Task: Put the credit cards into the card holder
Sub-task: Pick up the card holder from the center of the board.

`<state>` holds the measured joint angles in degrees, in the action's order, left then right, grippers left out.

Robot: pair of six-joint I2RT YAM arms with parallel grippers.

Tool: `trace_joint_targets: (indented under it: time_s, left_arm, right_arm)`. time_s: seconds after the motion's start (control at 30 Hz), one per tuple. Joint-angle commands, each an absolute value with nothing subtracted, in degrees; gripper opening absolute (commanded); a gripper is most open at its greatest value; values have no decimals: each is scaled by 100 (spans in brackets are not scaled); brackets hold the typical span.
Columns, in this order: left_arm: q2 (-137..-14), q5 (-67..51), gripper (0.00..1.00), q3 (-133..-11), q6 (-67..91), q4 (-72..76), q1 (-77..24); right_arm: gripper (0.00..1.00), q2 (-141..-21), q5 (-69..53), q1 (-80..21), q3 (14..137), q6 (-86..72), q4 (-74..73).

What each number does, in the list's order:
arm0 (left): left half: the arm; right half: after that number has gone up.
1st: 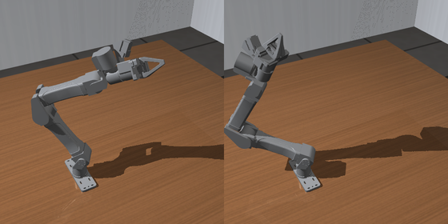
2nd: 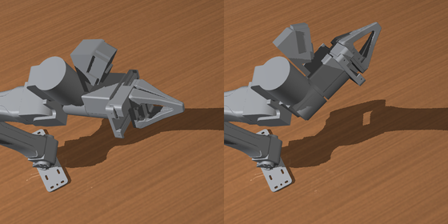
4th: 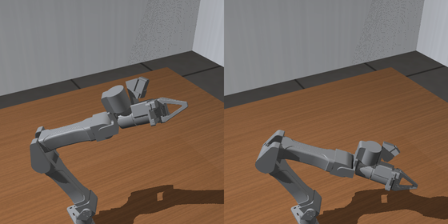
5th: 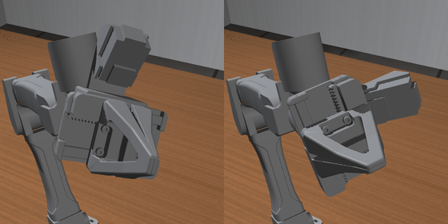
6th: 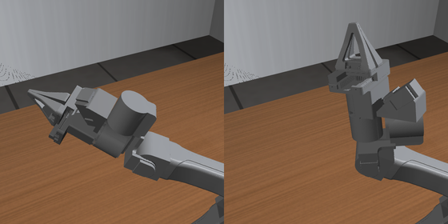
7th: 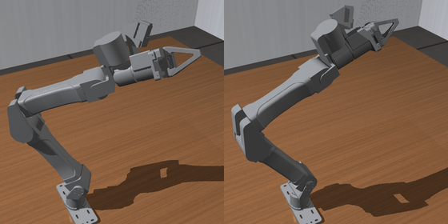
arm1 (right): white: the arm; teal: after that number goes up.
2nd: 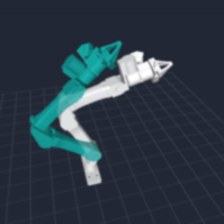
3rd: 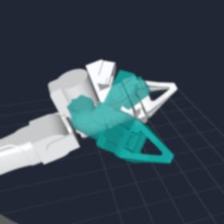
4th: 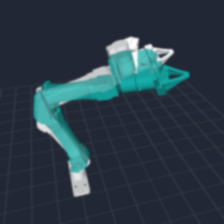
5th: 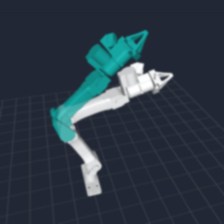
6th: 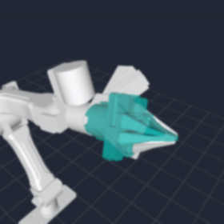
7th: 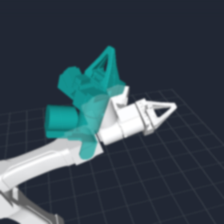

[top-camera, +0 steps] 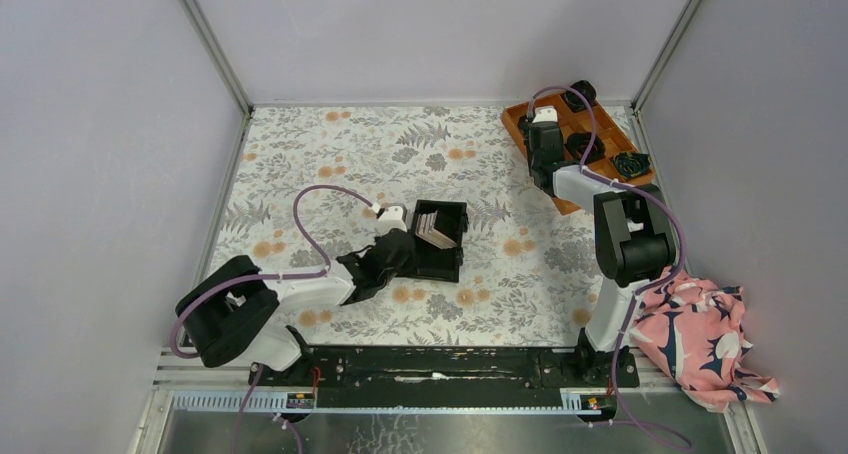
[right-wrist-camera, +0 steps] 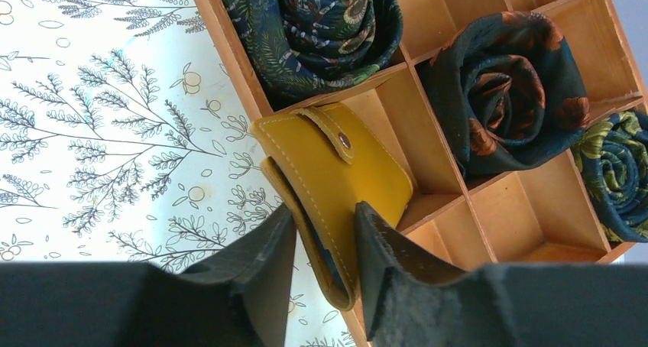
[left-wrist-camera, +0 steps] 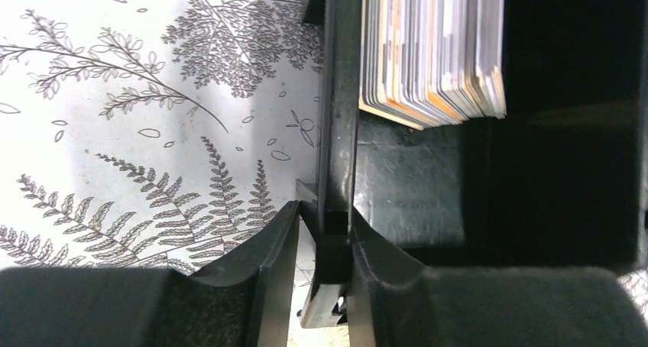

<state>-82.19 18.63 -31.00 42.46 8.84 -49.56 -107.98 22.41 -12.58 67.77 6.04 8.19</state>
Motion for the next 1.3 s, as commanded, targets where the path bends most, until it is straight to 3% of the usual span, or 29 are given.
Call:
trace_joint_targets:
  time_s: [0.0,0.23,0.53,0.97,1.27]
  left_arm:
    - [-8167,2322,27,-3158,4419,987,-5019]
    - [-8170,2617,18,-3184,4515,970,-5036]
    - [-8182,3382,10,-3588,4426,606,-5071]
    - [-8708,4727,5,-4772,4066,-272,-5049]
    - [-8849,4562,3,-5005,3911,-244,-4510]
  right_arm:
    - [35,-10706,2091,-1228,7003,572,820]
    - [29,-10612,2156,-1224,6990,567,790]
    - [0,-10431,2404,-1244,6941,574,875]
    - [0,-10387,2551,-1244,6957,574,883]
    - [0,-9975,2858,-1331,6942,706,962]
